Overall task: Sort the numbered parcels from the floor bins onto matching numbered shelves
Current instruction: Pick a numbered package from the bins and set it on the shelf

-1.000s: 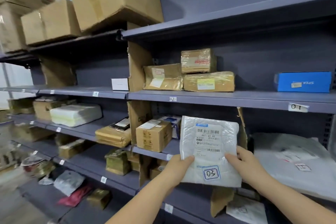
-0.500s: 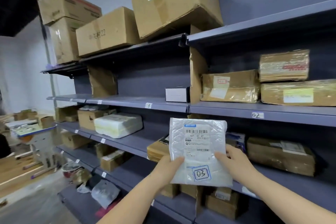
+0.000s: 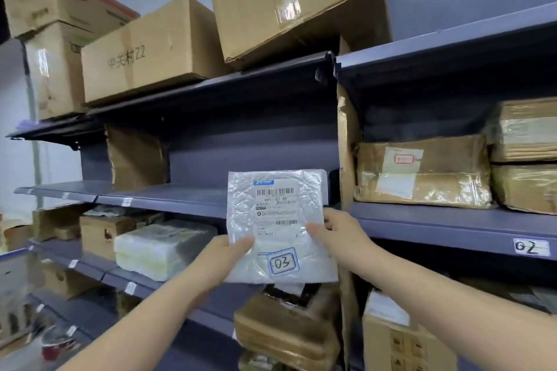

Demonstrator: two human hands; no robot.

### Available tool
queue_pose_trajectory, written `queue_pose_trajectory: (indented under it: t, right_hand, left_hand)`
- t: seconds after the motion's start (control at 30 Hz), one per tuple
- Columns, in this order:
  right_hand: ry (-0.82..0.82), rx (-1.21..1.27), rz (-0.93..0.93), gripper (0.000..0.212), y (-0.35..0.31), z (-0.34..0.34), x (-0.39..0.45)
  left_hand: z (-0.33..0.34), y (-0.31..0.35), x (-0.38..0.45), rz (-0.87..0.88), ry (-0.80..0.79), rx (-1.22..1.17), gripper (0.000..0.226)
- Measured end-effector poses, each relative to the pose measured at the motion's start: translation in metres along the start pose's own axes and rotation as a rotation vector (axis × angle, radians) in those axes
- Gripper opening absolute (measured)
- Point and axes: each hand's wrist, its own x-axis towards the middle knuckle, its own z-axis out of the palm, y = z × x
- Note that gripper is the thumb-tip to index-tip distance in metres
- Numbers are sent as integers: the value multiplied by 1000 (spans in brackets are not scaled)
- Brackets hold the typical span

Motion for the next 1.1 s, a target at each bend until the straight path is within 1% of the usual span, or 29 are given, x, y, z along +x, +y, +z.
queue_pose_trajectory:
  t: [0.07,0.13,0.2,0.27,0.3,0.37,0.4,0.43,0.5,0.57,0.63,0.8,0.9,1.0,1.1]
  right_hand:
    - [22,-17,-32,20,-11,4,34]
    - [67,-24,-55,19,-24,6,67]
    - [149,-64,-59,17,-35,6,97]
    - [231,-98,-22,14,-41,2,124]
    - [263,-91,4,19,-46,-2,135]
    - [318,-122,39,50,-50,-11,159]
    - [347,-173,59,62,-52,-16,170]
    - [382,-232,76,68,-56,-20,179]
    - [445,-328,97,63,-59,-27,195]
    - [493,-406,118,49,-62,-31,208]
    - [527,-505,139,42,-63,-34,221]
    - [582,-683,213,36,-59,-31,242]
    - [598,-795,269,33,-54,-29,248]
    - [583,-888,357,28,-50,-27,256]
    - [570,-932,429,27,-45,-26,267]
  left_hand:
    - [-18,12,30,47,-14,-59,24]
    - [-31,26,60,78,35,-108,21]
    - [-40,38,93,95,90,-115,19]
    - [-43,48,125,107,117,-166,16]
    - [-44,53,142,113,132,-191,13]
    - [-43,66,172,124,165,-217,9]
    - [-42,73,186,131,178,-225,11]
    - [-41,78,201,130,174,-231,15]
    - [-41,84,230,128,152,-261,17]
    - [-42,88,257,153,119,-279,10]
    - [-46,92,282,195,61,-296,9]
    - [-49,97,323,259,-127,-304,13]
    - [-42,93,341,251,-174,-269,18]
    - [-30,92,355,229,-190,-217,12]
    - [-22,92,367,225,-203,-188,19]
